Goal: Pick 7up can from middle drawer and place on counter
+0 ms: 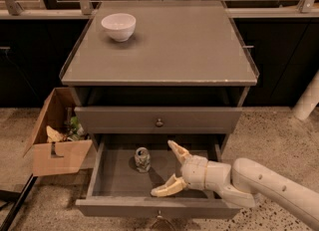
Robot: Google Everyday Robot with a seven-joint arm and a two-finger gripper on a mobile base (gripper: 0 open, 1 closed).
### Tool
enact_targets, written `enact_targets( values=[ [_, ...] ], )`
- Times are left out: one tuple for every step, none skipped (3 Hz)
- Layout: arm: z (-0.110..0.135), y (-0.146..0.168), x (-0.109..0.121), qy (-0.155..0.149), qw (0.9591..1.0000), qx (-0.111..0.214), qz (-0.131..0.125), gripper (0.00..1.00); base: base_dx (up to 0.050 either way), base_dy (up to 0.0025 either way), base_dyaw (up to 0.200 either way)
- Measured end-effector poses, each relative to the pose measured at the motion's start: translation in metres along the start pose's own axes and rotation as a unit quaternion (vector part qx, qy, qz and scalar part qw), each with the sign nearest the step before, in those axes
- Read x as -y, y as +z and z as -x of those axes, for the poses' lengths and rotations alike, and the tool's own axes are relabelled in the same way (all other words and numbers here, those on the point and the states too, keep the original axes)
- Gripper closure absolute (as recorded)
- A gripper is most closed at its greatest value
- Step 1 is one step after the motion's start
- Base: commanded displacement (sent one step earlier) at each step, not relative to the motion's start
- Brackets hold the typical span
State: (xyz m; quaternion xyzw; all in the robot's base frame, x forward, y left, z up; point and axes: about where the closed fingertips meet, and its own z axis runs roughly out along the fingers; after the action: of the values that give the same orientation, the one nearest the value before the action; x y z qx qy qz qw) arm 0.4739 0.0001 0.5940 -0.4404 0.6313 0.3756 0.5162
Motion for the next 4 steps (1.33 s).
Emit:
enact_targets(
  values=[
    [-0.01, 0.01, 0.008, 0.007, 0.9999, -0.001, -0.009, 0.0, 0.0, 0.0, 0.0],
    [-0.024, 0.025, 0.012, 0.018, 0.9997, -0.017, 0.002, 0.0, 0.0, 0.0, 0.0],
    [-0.026, 0.027, 0.012, 0.019, 0.9997, -0.018, 0.002, 0.0, 0.0, 0.0, 0.0],
    [-0.048, 0.032, 0.023, 0.033, 0.9985, -0.008, -0.044, 0.0, 0.0, 0.0, 0.0]
  ],
)
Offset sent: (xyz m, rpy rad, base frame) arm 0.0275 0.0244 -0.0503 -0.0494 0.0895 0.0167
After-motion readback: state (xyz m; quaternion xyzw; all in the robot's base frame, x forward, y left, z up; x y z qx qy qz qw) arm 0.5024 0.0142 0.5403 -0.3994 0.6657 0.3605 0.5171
